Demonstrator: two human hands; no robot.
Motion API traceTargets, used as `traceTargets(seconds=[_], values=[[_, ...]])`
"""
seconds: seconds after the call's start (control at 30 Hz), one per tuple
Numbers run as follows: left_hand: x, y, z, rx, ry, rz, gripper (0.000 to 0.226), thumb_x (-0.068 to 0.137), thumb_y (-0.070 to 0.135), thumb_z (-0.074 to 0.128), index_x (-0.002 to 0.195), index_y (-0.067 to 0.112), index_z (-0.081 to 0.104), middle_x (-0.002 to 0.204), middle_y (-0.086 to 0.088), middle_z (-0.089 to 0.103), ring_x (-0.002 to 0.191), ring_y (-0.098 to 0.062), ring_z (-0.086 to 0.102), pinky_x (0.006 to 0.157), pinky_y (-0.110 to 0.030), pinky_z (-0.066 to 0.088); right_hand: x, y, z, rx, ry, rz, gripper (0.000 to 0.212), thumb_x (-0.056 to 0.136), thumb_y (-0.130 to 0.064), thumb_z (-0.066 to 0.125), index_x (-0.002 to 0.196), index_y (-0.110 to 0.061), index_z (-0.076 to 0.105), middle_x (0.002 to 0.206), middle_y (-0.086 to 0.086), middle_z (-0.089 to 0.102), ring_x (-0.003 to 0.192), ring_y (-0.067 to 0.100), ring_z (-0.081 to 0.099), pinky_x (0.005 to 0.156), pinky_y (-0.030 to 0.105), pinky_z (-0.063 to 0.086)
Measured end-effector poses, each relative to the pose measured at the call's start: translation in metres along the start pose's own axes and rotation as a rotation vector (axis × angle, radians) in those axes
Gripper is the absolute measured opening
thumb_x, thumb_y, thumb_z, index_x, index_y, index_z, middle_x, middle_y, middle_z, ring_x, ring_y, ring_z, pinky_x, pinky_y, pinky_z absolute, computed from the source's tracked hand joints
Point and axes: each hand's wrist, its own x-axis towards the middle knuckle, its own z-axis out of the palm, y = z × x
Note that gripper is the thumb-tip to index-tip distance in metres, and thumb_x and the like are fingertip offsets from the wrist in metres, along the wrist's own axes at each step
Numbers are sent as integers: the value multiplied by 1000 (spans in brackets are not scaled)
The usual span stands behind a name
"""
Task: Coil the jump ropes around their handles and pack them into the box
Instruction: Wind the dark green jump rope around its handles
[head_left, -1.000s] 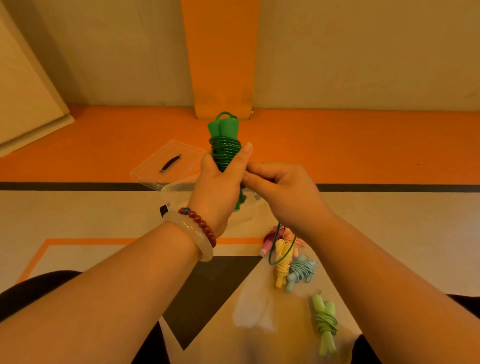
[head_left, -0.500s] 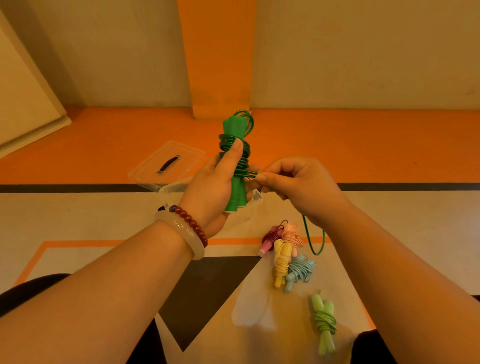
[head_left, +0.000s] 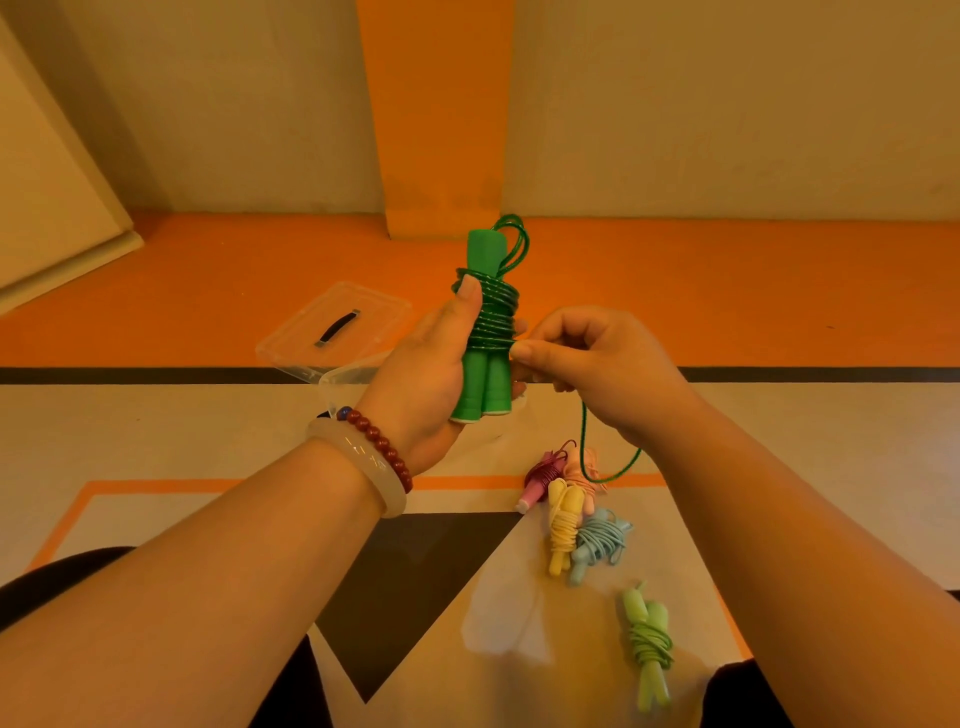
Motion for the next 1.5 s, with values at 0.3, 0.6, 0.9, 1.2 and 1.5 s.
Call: traceTargets(seconds=[0.3,0.6,0.9,1.2,1.5], values=[[1,2,-4,173,28,-15,39,95,47,51,102,15,71,99,-14,69,89,-31,61,91,-49,49,-5,-5,-2,-142,-48,33,24,79,-23,75,72,-2,65,55,-8,60,49,1,45,47,13,37],[1,-10,-1,246,106,158,32,90,29,62,113,7,55,94,-7,68,66,-6,68,56,-19,53,-2,-8,-2,-174,-16,30,26,79,-28,75,73,-4,65,56,-8,60,51,2,48,48,14,38],[8,-4,-8,36,22,33,14,95,18,55,108,11,55,102,-10,66,86,-20,66,78,-40,57,0,-6,1,-234,-39,25,22,84,-29,70,74,-11,62,63,-3,59,49,-1,46,49,13,39],[9,-9,-4,41,114,69,16,86,25,69,99,17,65,81,-1,66,73,-16,65,71,-37,55,-2,-4,7,-274,-182,-31,13,92,-25,61,81,-18,61,74,-2,59,62,4,48,60,21,41],[12,-6,-3,42,98,84,15,85,12,68,99,10,62,73,-1,63,65,-15,61,72,-37,54,-3,-11,-2,-165,-247,-33,13,94,-17,57,83,-15,64,67,-20,63,66,-11,56,63,7,41]])
